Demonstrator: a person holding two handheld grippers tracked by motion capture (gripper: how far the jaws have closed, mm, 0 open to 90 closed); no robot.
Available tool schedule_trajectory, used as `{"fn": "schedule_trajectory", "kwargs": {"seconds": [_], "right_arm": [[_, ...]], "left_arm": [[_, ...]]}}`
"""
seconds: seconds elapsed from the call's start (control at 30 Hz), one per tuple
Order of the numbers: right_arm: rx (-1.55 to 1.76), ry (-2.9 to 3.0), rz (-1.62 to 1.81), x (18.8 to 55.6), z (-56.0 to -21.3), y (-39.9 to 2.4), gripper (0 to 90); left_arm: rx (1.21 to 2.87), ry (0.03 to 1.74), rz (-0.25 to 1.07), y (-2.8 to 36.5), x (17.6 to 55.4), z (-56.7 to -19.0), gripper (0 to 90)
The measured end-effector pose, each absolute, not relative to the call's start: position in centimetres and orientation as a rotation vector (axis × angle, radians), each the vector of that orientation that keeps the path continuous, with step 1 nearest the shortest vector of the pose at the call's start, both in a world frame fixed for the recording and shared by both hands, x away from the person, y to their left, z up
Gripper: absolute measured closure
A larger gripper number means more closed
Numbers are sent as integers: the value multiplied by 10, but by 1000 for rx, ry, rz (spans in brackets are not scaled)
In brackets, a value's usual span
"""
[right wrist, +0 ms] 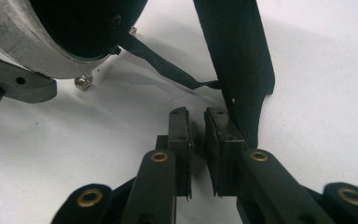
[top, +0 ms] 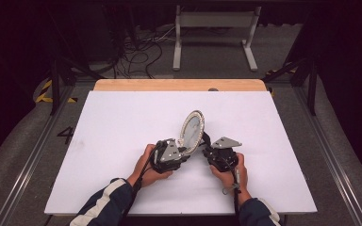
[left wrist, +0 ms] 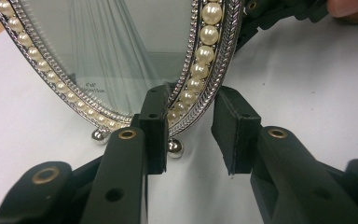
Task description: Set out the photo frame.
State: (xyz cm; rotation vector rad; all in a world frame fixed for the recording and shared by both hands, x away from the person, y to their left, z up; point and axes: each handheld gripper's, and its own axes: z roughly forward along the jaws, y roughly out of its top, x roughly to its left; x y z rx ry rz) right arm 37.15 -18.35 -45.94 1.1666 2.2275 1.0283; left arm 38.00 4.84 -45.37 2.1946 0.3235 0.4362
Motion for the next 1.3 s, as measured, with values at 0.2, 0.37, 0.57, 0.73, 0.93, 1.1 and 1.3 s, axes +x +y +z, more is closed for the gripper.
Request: {"fn": "schedule_trajectory", "kwargs": {"seconds": [0.2,0.37,0.57,0.73,0.93,1.1,1.3], "right_arm": [[1145,2229,1060,367,-457,-181,724],[1130,2231,1098,361,-455,-177,674],[1076,2247,1164,350,-454,-168,611],[1036,2253,1220,344,-452,-164,572],[1014,2225,1292,344,-447,-157,507],[1017,2204,1306,346,-447,-151,506],[1082,2159,1321,357,-448,-141,529]], "left_arm": [[2190,301,444,56,375,-446,666],[2184,312,431,67,369,-440,644],[2206,318,435,84,359,-438,600],[2185,385,453,111,354,-435,527],[2216,440,466,140,341,-439,478],[2229,473,492,157,340,-441,441],[2222,498,481,155,347,-444,400]]}}
